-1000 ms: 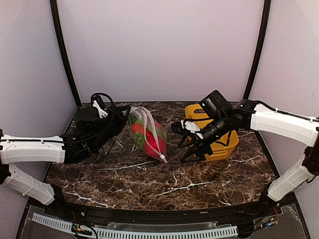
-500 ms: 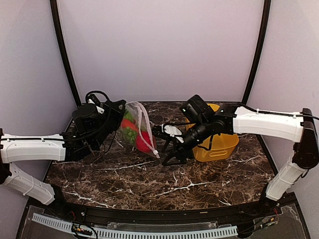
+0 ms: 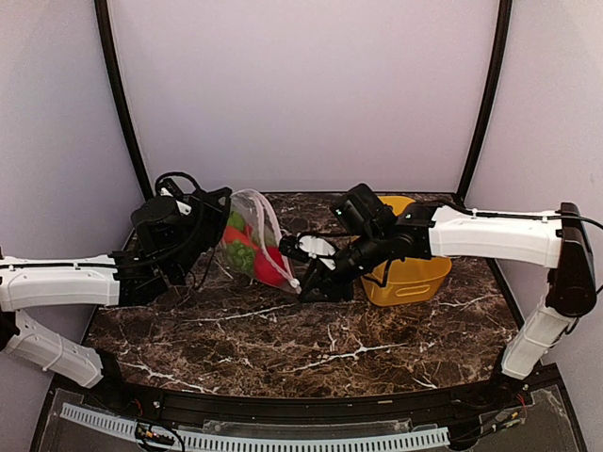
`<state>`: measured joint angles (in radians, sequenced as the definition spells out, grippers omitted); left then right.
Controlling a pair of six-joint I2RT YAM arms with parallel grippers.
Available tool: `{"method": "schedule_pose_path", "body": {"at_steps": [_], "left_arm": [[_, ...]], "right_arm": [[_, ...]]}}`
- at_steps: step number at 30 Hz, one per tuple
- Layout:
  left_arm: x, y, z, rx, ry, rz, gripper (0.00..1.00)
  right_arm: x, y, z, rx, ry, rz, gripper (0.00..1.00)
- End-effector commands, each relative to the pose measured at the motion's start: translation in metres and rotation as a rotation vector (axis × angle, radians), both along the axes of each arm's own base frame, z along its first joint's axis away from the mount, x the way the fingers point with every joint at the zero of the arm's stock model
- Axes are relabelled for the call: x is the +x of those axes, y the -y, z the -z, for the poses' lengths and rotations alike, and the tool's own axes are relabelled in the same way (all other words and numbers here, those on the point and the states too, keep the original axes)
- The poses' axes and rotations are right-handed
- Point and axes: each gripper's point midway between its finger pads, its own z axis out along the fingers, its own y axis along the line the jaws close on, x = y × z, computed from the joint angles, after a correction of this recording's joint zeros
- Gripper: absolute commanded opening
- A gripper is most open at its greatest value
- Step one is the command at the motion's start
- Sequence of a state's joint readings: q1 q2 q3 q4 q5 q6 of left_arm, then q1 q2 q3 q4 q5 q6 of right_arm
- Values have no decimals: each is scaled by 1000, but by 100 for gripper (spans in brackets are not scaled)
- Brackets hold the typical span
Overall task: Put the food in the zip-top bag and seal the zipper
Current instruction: Pass from the left arm to the right
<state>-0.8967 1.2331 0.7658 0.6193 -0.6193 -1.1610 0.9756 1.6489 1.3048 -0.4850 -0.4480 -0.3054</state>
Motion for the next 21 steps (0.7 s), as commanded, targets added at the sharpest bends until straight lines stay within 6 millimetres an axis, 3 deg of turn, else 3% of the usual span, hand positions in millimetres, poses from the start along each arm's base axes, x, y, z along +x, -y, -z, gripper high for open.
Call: {"method": "schedule_pose_path", "body": {"at_steps": [1, 9, 12, 17, 20, 21], "left_arm": [[-4, -17, -16, -58, 37, -35, 1], [-6, -21, -11, -68, 26, -38, 1], [-7, -23, -9, -71, 24, -42, 1], [-8, -31, -4, -9, 10, -53, 1], [-10, -46, 10, 184, -33, -74, 15], [-10, -53, 11, 278, -25, -66, 24]], "right_arm": [[7, -8, -3, 22, 33, 21, 30], [21, -11, -9, 32, 96, 53, 16], [26, -10, -13, 34, 122, 59, 1], [36, 3, -31, 37, 184, 38, 0], [32, 12, -59, 44, 273, -61, 0], [31, 15, -67, 39, 319, -101, 0]]}}
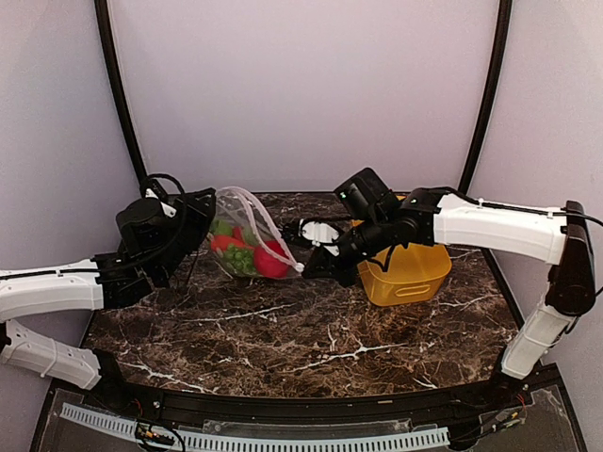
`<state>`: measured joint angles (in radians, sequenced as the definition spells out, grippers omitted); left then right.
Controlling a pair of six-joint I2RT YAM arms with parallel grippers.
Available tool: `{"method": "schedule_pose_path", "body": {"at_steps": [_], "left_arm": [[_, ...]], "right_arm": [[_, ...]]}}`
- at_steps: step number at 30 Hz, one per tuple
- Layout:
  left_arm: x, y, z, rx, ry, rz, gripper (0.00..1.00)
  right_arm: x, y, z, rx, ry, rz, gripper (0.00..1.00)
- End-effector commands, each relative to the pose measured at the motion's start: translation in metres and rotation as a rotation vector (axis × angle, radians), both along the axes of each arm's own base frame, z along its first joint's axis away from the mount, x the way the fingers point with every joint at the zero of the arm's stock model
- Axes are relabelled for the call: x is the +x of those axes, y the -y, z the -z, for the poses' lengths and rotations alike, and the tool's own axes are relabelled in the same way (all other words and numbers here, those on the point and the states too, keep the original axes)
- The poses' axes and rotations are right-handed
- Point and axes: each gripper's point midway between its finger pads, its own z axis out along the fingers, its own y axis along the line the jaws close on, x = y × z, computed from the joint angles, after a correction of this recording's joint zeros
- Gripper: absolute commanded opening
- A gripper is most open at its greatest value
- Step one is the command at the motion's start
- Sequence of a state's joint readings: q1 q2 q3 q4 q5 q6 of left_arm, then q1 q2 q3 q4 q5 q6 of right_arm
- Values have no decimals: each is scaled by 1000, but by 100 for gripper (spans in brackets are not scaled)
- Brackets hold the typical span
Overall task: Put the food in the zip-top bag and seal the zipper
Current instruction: Pass from the left arm to the right, then pass from the right arm to the left
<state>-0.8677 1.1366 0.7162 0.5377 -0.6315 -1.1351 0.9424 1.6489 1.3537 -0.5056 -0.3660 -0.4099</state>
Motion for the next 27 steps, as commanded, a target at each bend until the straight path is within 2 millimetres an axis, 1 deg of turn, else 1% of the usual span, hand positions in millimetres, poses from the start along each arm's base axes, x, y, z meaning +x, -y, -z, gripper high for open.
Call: {"method": "schedule_pose_path", "body": {"at_steps": [1, 2, 3, 4, 5, 6, 7, 8, 9, 10, 11, 12, 13, 14, 15, 16, 19, 20, 21, 22, 23, 26, 27], "left_arm": [[-4, -29, 4, 281, -5, -18, 29], [-5, -36, 0, 394, 12, -10, 37], [-4, -42, -3, 451, 23, -10, 41], [-8, -37, -15, 577, 79, 36, 49], [-9, -35, -23, 642, 110, 60, 51], [-14, -25, -34, 766, 172, 125, 56], [-17, -17, -46, 860, 230, 170, 58], [-25, 1, -50, 887, 290, 273, 60], [-29, 9, -53, 914, 328, 321, 61], [-38, 24, -60, 940, 393, 410, 63], [-42, 29, -71, 943, 434, 437, 65], [-50, 44, -69, 938, 466, 531, 66], [-53, 50, -76, 941, 491, 568, 67], [-57, 64, -70, 938, 504, 654, 68], [-56, 75, -67, 944, 496, 706, 68], [-61, 85, -63, 929, 509, 774, 69], [-61, 113, -51, 882, 503, 862, 71], [-63, 119, -51, 866, 511, 881, 71], [-65, 130, -49, 842, 516, 909, 71], [-67, 136, -48, 835, 520, 926, 71], [-69, 147, -46, 832, 522, 958, 71], [-74, 166, -45, 845, 525, 1008, 71], [-73, 171, -45, 848, 527, 1013, 71]], "right_arm": [[2, 12, -63, 29, 213, -135, 0], [2, 15, -67, 12, 240, -154, 0], [1, 18, -72, -3, 261, -176, 0], [-1, 22, -73, -28, 270, -195, 0], [0, 23, -77, -35, 286, -210, 0], [-2, 25, -79, -48, 293, -233, 0], [-5, 29, -77, -74, 287, -254, 0], [-5, 30, -78, -90, 289, -267, 0], [-5, 32, -79, -107, 293, -280, 0], [-6, 34, -78, -129, 290, -296, 0], [-5, 35, -78, -151, 294, -306, 0], [-4, 37, -76, -175, 291, -315, 0], [-4, 39, -76, -196, 288, -324, 0], [-3, 40, -76, -212, 287, -328, 0], [-2, 40, -75, -227, 283, -330, 0], [-1, 40, -75, -236, 281, -331, 0], [2, 43, -77, -258, 287, -321, 0], [3, 44, -81, -259, 298, -316, 0], [5, 46, -84, -261, 307, -310, 0], [6, 47, -88, -261, 318, -304, 0], [8, 49, -92, -262, 327, -296, 0], [15, 53, -107, -254, 350, -267, 0], [17, 55, -113, -246, 356, -258, 0]]}}
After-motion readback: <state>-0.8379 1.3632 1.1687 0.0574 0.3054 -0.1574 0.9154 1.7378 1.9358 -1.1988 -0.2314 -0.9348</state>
